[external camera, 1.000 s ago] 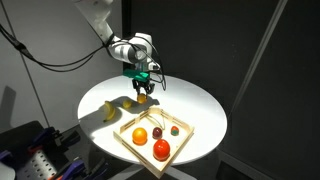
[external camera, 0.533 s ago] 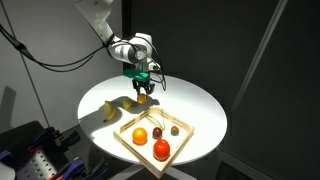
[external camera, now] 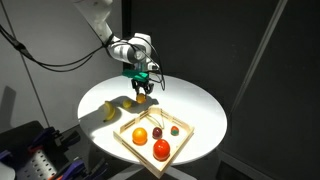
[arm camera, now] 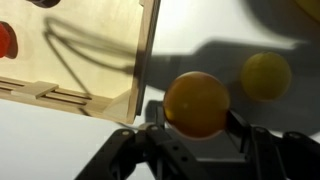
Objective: Remove the small yellow plastic fruit from the crate and put it on the table
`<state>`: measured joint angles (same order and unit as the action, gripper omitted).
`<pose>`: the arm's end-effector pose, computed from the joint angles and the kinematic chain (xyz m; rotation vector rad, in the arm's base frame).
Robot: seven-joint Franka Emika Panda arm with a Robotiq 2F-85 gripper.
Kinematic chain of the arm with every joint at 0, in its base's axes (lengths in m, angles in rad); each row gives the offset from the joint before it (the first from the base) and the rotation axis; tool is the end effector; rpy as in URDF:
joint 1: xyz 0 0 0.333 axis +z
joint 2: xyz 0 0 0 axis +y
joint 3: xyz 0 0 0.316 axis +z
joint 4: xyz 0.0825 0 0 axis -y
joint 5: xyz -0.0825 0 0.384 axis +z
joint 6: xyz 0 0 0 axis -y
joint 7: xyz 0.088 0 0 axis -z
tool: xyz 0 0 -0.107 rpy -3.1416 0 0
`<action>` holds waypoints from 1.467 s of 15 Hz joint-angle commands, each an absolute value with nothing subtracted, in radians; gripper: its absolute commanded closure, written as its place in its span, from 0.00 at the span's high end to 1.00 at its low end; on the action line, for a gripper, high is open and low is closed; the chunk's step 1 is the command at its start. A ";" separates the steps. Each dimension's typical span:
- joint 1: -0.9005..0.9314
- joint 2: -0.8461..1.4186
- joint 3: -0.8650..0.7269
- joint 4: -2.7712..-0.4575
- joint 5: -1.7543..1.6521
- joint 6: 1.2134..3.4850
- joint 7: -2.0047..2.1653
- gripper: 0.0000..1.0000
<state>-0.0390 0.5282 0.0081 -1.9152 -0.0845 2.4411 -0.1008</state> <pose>0.6280 -0.0198 0.2161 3.0846 0.2062 -0.0085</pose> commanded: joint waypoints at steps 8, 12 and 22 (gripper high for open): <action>0.025 0.481 0.046 -1.956 -0.093 2.468 -0.128 0.37; 0.041 0.456 0.066 -1.989 -0.089 2.471 -0.149 0.37; 0.047 0.371 0.093 -2.178 -0.094 2.551 -0.180 0.37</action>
<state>0.0441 0.4173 0.0927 -2.1002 -0.0845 2.4907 -0.1603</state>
